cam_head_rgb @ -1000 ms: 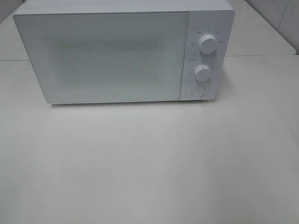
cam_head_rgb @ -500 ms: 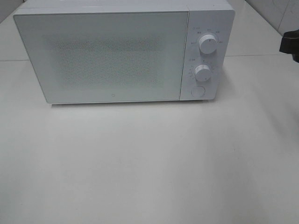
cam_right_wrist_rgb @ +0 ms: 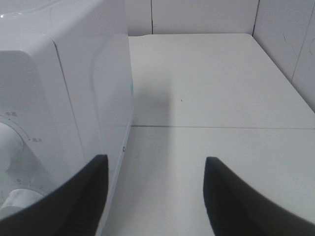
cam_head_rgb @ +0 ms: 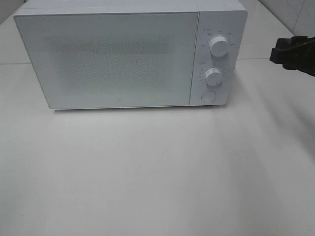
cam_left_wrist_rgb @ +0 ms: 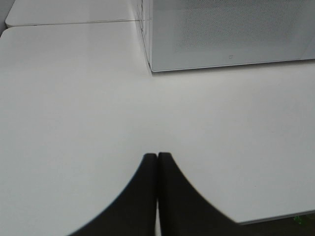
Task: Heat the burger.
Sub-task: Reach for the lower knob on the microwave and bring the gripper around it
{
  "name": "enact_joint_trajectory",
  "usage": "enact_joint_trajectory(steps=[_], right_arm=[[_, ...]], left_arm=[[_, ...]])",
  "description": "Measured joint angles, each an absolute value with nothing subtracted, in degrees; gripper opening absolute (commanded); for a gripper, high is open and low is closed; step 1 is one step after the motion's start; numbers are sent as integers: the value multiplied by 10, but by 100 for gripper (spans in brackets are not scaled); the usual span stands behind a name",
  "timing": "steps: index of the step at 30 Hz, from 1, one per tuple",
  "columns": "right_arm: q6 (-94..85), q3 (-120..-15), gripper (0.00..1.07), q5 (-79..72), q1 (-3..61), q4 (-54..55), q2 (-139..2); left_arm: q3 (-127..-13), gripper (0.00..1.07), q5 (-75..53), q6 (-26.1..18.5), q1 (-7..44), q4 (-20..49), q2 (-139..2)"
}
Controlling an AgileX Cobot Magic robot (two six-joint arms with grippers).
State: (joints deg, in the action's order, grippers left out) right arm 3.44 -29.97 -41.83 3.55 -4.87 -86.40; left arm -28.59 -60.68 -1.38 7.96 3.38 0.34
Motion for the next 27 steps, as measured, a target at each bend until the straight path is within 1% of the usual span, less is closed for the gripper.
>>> enact_joint_trajectory(steps=[6, 11, 13, 14, 15, 16, 17, 18, 19, 21, 22, 24, 25, 27], right_arm=[[34, -300, 56, -447, 37, -48, -894], [34, -300, 56, -450, 60, -39, -898], [16, -300, 56, -454, 104, -13, -898], [16, -300, 56, -454, 104, -13, -898], [7, -300, 56, -455, 120, 3, -898], [-16, -300, 56, -456, 147, 45, -898], [-16, -300, 56, -456, 147, 45, -898], [-44, -300, 56, -456, 173, 88, -898], [-44, -300, 56, -456, 173, 88, -898], [-82, -300, 56, -458, 213, 142, -898], [-82, -300, 56, -458, 213, 142, -898], [-100, -300, 56, -462, 246, 175, -898], [-100, -300, 56, -462, 246, 175, -898], [-101, -300, 56, -465, 267, 185, -902]], left_arm=[[-286, 0, -607, -14, 80, 34, 3], [-286, 0, -607, -14, 80, 34, 3], [-286, 0, -607, -14, 80, 34, 3], [-286, 0, -607, -14, 80, 34, 3], [-286, 0, -607, -14, 80, 34, 3], [-286, 0, -607, -14, 80, 34, 3], [-286, 0, -607, -14, 80, 34, 3], [-286, 0, -607, -14, 80, 34, 3], [-286, 0, -607, -14, 80, 34, 3], [-286, 0, -607, -14, 80, 34, 3], [-286, 0, -607, -14, 80, 34, 3], [-286, 0, -607, -14, 80, 34, 3], [-286, 0, -607, -14, 80, 34, 3], [-286, 0, -607, -14, 80, 34, 3]])
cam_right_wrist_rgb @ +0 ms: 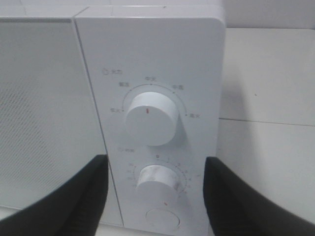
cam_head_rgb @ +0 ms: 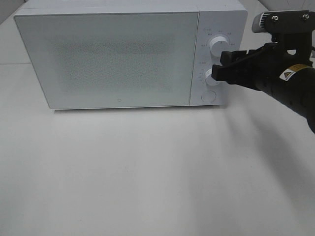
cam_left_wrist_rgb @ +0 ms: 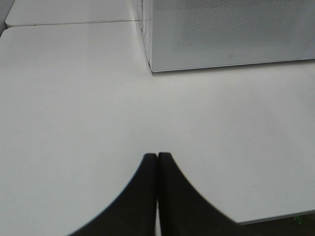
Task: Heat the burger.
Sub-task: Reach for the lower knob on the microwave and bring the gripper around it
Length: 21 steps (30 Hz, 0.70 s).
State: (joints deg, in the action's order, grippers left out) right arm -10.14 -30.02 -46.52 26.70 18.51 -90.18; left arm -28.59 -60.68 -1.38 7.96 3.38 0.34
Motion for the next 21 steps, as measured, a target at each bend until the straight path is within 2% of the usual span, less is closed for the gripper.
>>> enact_joint_trajectory(steps=[21], right_arm=[[-95, -302, 56, -617, 281, 193, -1049]], left_arm=[[-286, 0, -607, -14, 80, 34, 3]])
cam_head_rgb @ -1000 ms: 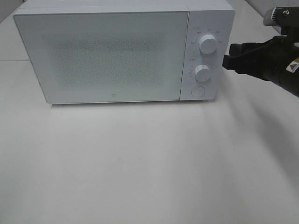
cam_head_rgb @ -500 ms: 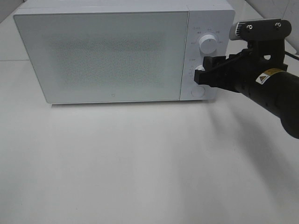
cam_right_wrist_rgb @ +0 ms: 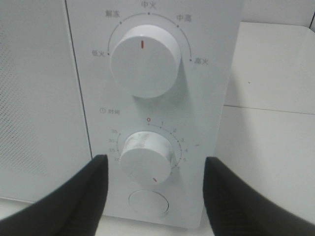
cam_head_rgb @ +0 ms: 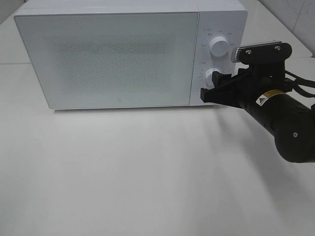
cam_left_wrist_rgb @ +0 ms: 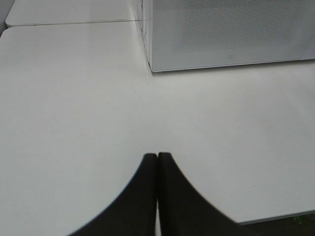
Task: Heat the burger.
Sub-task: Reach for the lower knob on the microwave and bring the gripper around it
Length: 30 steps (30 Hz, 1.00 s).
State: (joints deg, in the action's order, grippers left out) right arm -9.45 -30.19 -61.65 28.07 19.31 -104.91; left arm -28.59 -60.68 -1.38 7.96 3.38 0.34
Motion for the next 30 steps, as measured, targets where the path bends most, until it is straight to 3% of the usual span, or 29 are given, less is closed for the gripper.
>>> enact_joint_trajectory(steps=[18, 30], right_arm=[[-70, -321, 56, -624, 317, 193, -1063], [-93, -322, 56, -614, 327, 259, -1065]], left_arm=[[-286, 0, -606, -14, 80, 34, 3], [-286, 0, -606, -14, 80, 34, 3]])
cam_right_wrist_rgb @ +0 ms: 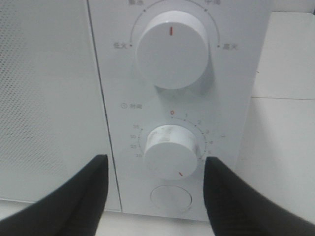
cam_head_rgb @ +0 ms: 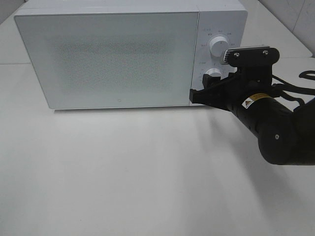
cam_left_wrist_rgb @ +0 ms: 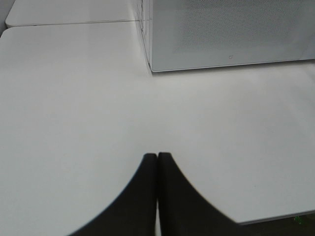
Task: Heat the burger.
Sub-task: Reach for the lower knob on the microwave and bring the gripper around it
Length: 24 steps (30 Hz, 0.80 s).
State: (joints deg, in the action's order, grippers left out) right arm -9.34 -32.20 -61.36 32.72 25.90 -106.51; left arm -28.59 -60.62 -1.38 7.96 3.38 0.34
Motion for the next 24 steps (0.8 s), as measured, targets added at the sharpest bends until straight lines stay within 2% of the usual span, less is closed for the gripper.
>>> enact_joint_trajectory(steps=[24], right_arm=[[-112, -324, 56, -684, 327, 226, -1108]], left_arm=[[-286, 0, -606, -14, 80, 34, 3]])
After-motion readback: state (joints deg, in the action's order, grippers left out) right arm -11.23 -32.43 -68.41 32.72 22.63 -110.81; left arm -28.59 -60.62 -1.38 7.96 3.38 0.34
